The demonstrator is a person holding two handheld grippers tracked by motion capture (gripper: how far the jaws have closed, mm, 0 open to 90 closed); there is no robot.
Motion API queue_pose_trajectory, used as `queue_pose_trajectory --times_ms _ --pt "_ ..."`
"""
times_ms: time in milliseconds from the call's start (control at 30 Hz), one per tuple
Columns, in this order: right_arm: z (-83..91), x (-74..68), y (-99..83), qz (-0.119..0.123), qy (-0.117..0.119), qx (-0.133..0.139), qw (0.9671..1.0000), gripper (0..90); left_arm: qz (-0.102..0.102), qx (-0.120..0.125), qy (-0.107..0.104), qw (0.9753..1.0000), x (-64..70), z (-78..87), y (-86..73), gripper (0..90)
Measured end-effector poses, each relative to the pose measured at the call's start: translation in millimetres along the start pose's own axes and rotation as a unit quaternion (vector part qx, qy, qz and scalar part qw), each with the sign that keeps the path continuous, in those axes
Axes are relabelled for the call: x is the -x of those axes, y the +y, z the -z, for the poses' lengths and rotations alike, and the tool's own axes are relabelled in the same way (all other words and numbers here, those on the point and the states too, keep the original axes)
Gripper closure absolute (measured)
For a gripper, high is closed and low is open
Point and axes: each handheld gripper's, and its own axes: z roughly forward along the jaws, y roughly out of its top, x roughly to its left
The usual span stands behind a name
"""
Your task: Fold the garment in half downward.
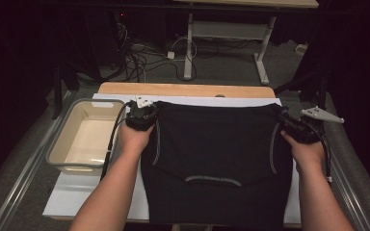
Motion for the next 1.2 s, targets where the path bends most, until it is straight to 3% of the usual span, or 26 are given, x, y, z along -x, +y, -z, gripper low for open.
queue_pose_trajectory --times_ms 67,133,200,267,333,433,533,667,800,867,1000,1100,1200 --pt "-14.7 3.0 4.1 -0.003 0.006 -0.018 0.9998 77.3 0.006 -0.014 -0.004 0.9999 -2.6 -11.4 2.9 68.2" --pt "-31.0 4.0 -0.9 0.0 0.007 -0.038 0.9993 72.4 0.018 -0.025 -0.007 0.9995 -2.9 -19.7 0.3 55.4" --pt "-44.2 4.4 -9.9 0.0 0.014 -0.065 0.9978 60.1 0.028 -0.039 -0.015 0.9988 -2.3 -22.5 -2.8 47.0" --pt "-46.9 3.3 -17.1 -0.003 0.017 -0.08 0.9966 56.0 0.024 -0.031 -0.016 0.9991 1.0 -18.6 -6.0 43.6" --pt "-41.7 2.6 -22.1 0.001 0.018 -0.081 0.9966 50.6 0.03 -0.021 -0.024 0.999 2.0 -11.5 -7.9 40.8" --pt "-26.9 3.1 -26.9 -0.003 0.017 -0.081 0.9965 43.5 0.021 -0.014 -0.025 0.9994 5.8 3.4 -8.5 36.0" --pt "-6.7 2.4 -32.3 -0.004 0.024 -0.075 0.9969 41.0 0.01 -0.009 -0.05 0.9986 15.6 16.4 -14.1 35.6" --pt "20.8 -4.6 -47.2 0.011 0.023 -0.072 0.9971 39.5 -0.014 -0.016 -0.093 0.9955 31.9 26.8 -33.7 34.6" --pt "42.3 -13.9 -68.6 0.013 0.028 -0.074 0.9968 37.3 -0.032 -0.028 -0.118 0.992 42.2 32.9 -62.8 33.6" --pt "49.0 -19.5 -80.7 0.011 0.035 -0.081 0.996 38.6 -0.045 -0.039 -0.117 0.9914 43.3 35.9 -78.2 32.6" --pt "56.9 -30.9 -103.1 0.001 0.052 -0.087 0.9948 43.1 -0.042 -0.057 -0.11 0.9913 38.9 40.3 -104.6 31.8" --pt "51.4 -38.2 -113.1 0.012 0.052 -0.108 0.9927 44.5 -0.045 -0.077 -0.102 0.9908 36.8 39.5 -117.4 31.9" --pt "44.1 -41.0 -118.2 0.012 0.052 -0.123 0.991 45.2 -0.053 -0.079 -0.108 0.9896 37.4 38.3 -121.8 33.2"
